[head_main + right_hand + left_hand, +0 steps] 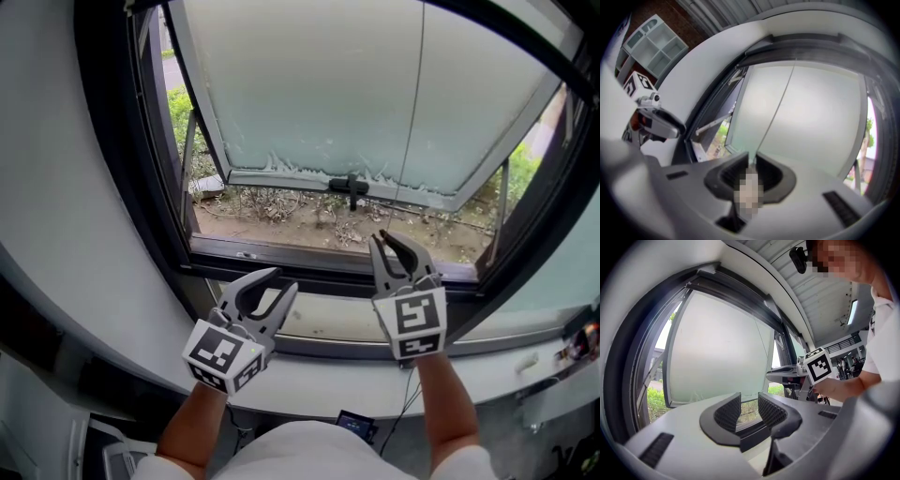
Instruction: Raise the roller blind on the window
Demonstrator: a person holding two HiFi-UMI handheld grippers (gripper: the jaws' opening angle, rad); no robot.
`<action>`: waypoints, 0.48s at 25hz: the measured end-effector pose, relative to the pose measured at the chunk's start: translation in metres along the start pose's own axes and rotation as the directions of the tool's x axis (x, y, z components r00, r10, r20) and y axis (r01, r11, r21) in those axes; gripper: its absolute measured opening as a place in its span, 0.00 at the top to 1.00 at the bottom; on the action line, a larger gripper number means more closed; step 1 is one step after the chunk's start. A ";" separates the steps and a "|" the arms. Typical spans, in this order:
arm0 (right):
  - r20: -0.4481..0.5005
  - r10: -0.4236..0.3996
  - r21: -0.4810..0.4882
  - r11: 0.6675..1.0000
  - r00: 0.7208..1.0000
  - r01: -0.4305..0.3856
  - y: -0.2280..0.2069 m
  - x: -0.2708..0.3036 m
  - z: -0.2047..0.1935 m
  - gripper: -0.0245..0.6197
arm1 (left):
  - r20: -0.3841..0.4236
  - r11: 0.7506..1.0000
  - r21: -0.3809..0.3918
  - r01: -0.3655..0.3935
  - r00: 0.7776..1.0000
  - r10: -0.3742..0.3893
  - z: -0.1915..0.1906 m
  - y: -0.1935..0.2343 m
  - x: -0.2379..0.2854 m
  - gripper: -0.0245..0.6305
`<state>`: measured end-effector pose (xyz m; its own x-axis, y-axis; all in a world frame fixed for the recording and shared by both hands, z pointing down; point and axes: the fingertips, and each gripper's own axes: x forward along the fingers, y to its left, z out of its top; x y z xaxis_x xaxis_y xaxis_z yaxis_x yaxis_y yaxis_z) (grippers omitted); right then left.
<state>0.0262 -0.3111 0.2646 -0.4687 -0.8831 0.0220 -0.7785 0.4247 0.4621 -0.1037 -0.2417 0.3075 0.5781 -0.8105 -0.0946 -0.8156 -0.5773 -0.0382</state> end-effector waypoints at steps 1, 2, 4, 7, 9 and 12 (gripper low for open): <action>0.004 0.000 -0.001 1.000 1.000 0.000 0.000 0.000 0.002 0.87 | 0.000 1.000 -0.001 0.000 1.000 0.000 0.000 0.000 0.000 0.77; 0.007 0.000 -0.002 1.000 1.000 0.000 0.000 0.000 0.003 0.87 | 0.000 1.000 -0.002 -0.001 1.000 0.001 0.000 0.000 -0.001 0.77; 0.014 -0.003 -0.002 1.000 1.000 0.003 -0.001 -0.001 0.006 0.87 | 0.000 1.000 -0.002 -0.001 1.000 0.001 0.000 -0.001 -0.001 0.77; 0.027 -0.011 -0.005 1.000 1.000 0.011 -0.004 -0.001 0.012 0.87 | 0.000 1.000 -0.004 0.001 1.000 -0.001 0.000 -0.001 0.000 0.77; 0.034 -0.014 -0.014 1.000 0.999 0.014 -0.007 -0.002 0.017 0.87 | -0.002 1.000 -0.005 0.003 1.000 -0.003 -0.001 -0.002 0.000 0.77; 0.042 -0.016 -0.019 1.000 0.999 0.017 -0.010 -0.004 0.021 0.87 | -0.002 1.000 -0.003 0.004 1.000 -0.004 0.000 -0.004 0.001 0.77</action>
<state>0.0272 -0.3079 0.2410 -0.4732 -0.8806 -0.0225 -0.7781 0.4059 0.4794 -0.1001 -0.2403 0.3080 0.5813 -0.8084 -0.0921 -0.8133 -0.5808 -0.0351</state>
